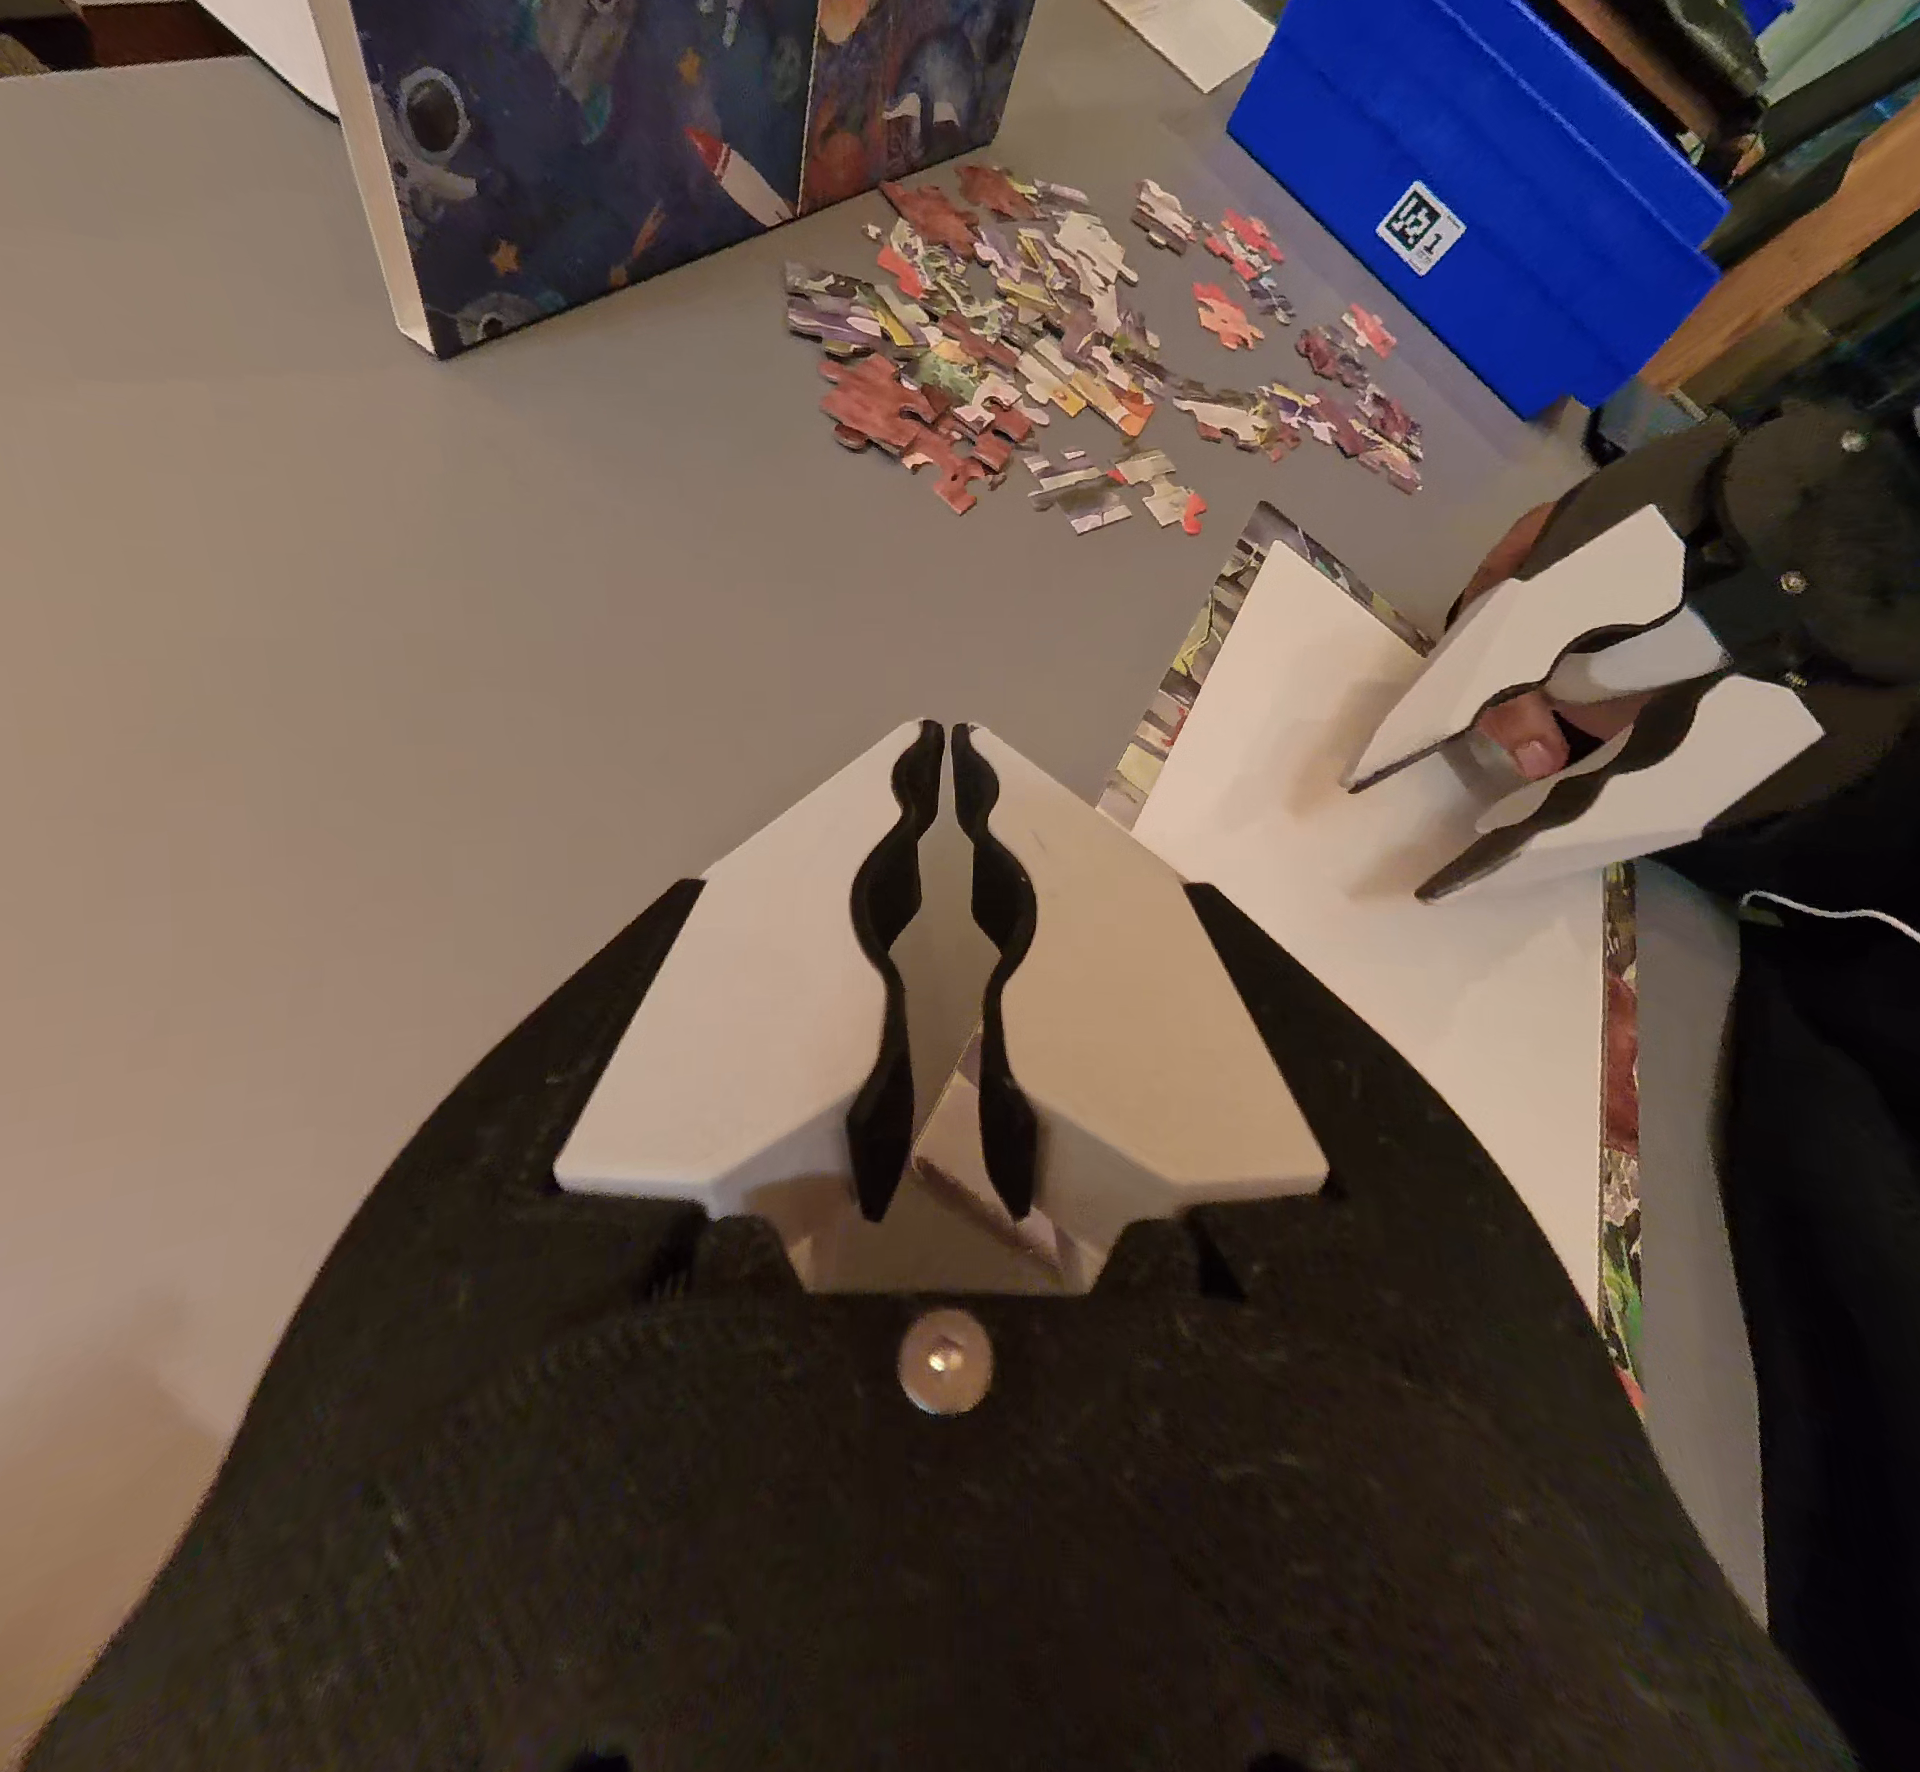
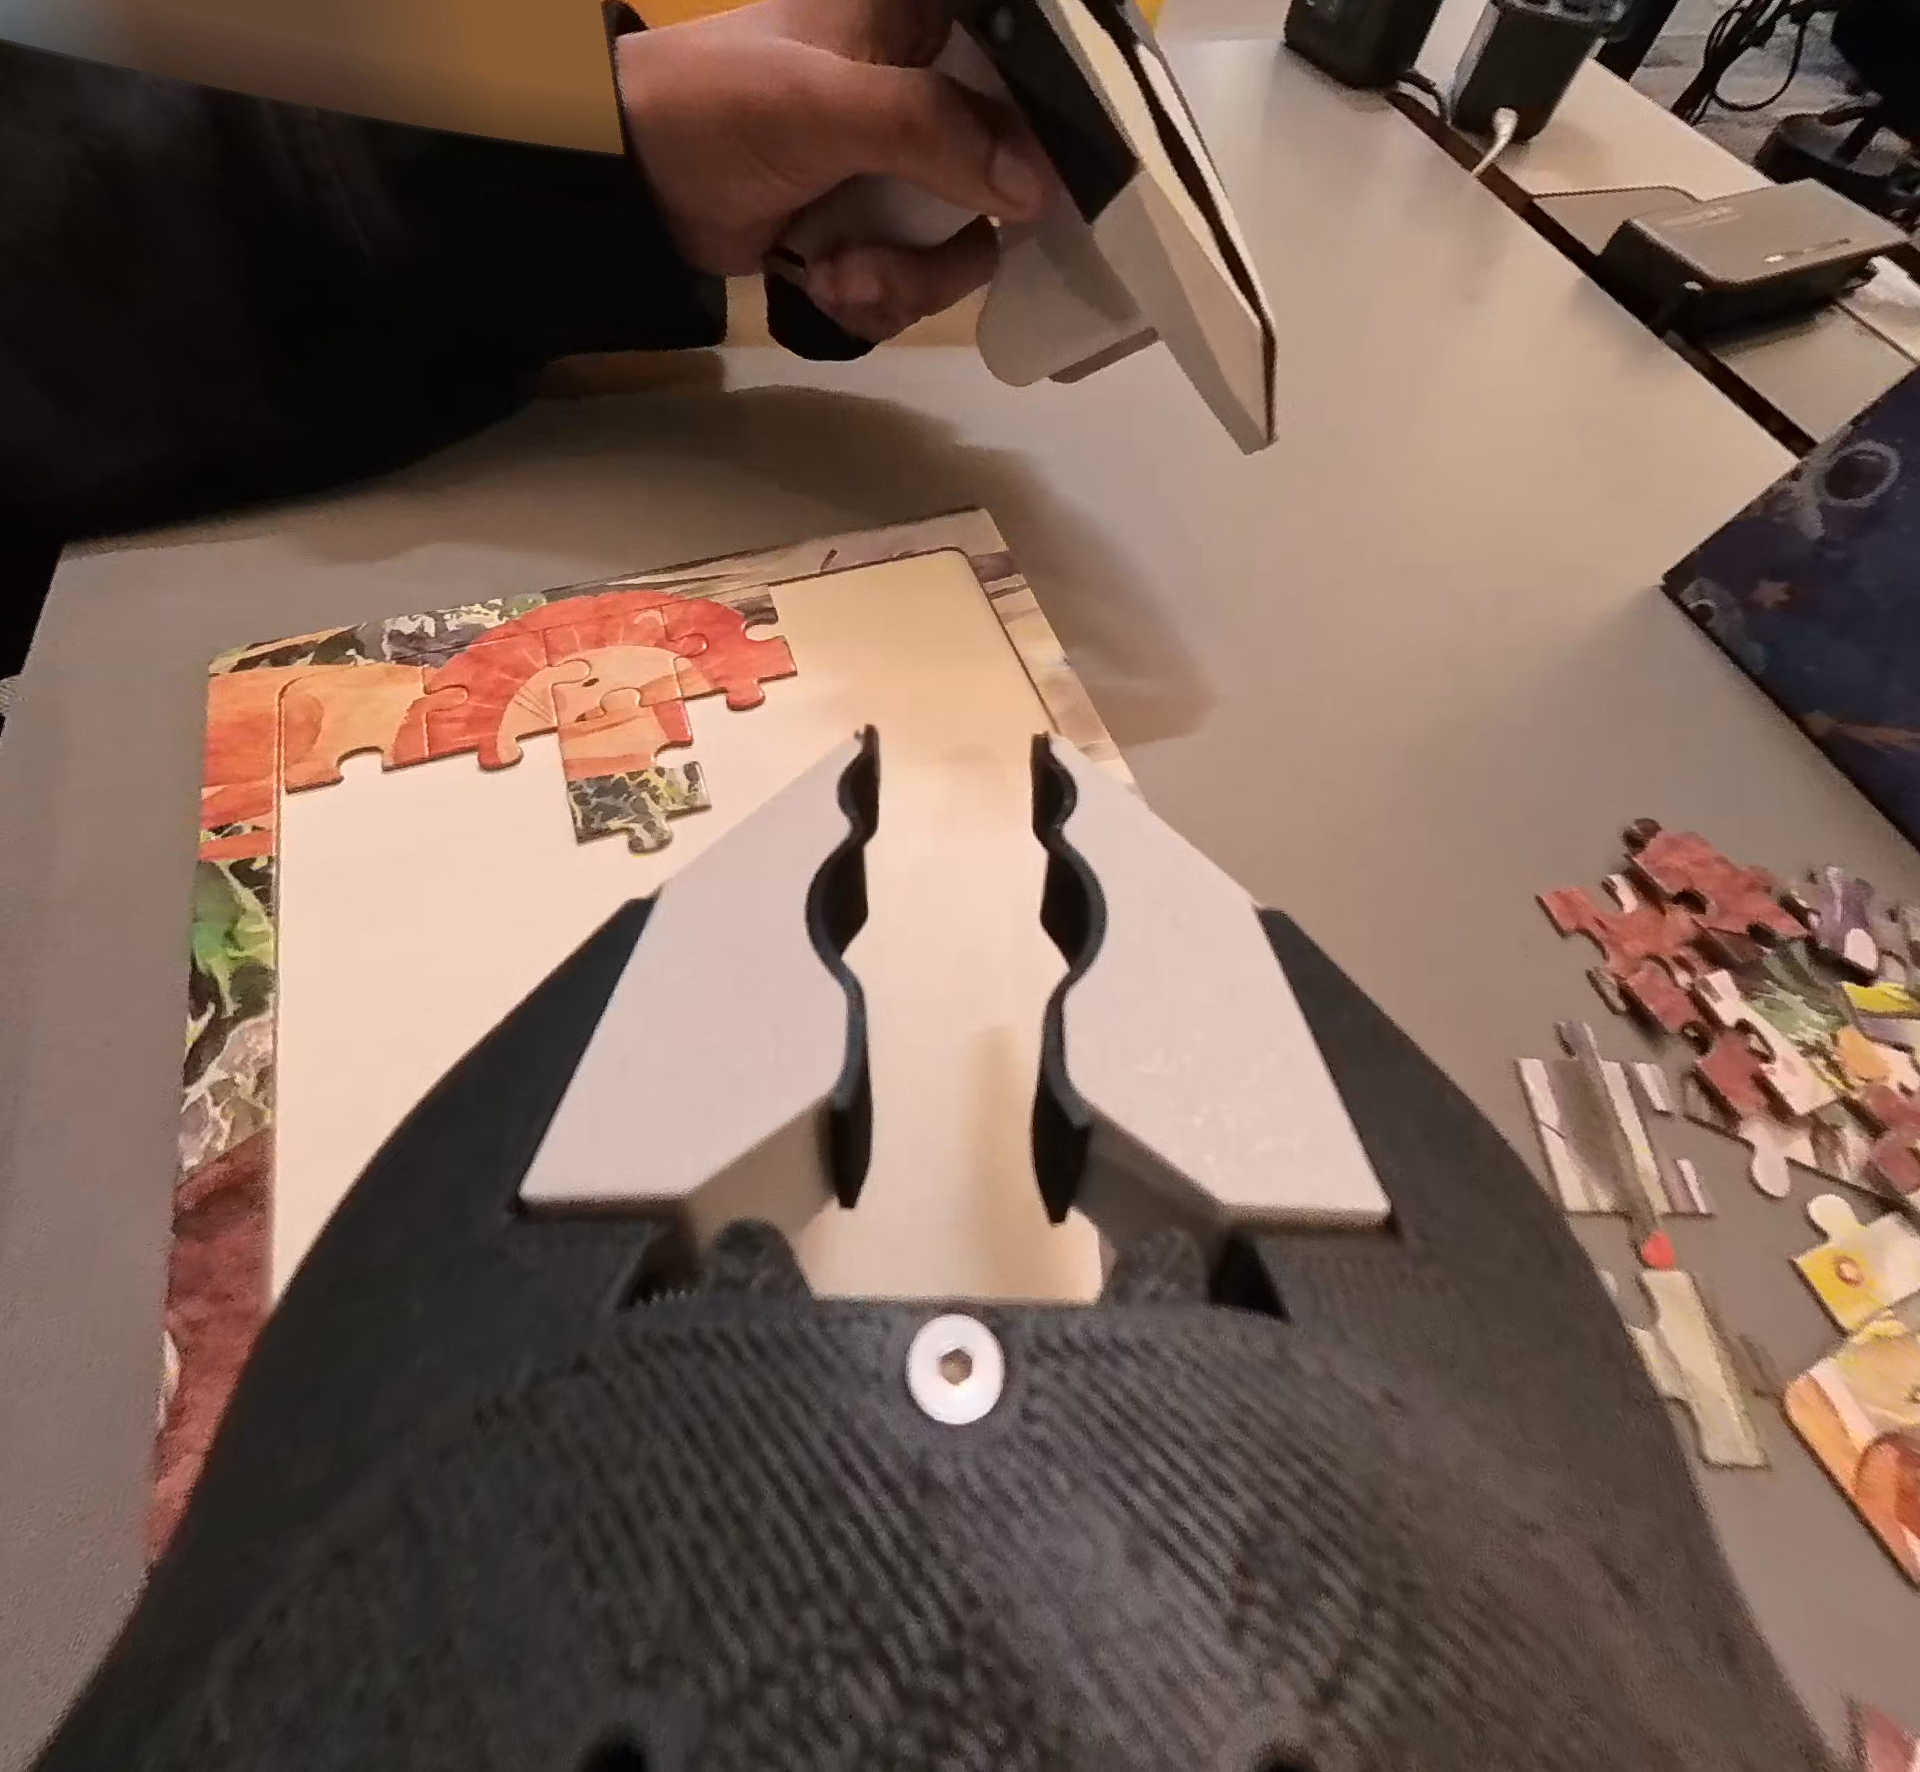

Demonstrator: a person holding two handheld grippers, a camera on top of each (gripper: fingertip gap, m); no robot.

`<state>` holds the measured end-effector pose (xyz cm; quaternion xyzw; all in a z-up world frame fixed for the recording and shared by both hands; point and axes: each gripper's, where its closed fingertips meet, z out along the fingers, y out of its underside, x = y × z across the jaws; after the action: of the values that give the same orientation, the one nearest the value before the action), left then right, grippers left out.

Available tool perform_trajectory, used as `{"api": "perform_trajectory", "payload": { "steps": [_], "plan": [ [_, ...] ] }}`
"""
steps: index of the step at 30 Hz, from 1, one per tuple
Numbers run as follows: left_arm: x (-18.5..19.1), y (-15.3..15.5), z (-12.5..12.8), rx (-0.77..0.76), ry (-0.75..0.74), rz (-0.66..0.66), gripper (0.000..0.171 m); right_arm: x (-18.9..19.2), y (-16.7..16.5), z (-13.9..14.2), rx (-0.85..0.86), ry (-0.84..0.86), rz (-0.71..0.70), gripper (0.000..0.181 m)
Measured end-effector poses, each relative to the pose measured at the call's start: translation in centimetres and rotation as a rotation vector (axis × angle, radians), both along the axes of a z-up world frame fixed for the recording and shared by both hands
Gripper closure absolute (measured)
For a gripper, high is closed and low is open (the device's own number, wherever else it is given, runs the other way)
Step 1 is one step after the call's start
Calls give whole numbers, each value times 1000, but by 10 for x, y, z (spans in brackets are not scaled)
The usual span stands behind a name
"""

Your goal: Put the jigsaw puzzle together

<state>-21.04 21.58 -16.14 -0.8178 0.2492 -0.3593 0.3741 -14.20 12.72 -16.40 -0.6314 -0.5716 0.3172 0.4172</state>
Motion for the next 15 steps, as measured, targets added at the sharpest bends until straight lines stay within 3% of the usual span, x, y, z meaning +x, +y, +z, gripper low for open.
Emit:
{"api": "perform_trajectory", "payload": {
  "steps": [10, 15],
  "plan": [
    [1, -3, 1, 5, 30, -6, 171, -17, -42, -18, -7, -90, 168, 137],
    [11, -33, 8, -19, 88, -146, 171, -28, -72, -28, -108, -138, 260, 128]
  ]
}}
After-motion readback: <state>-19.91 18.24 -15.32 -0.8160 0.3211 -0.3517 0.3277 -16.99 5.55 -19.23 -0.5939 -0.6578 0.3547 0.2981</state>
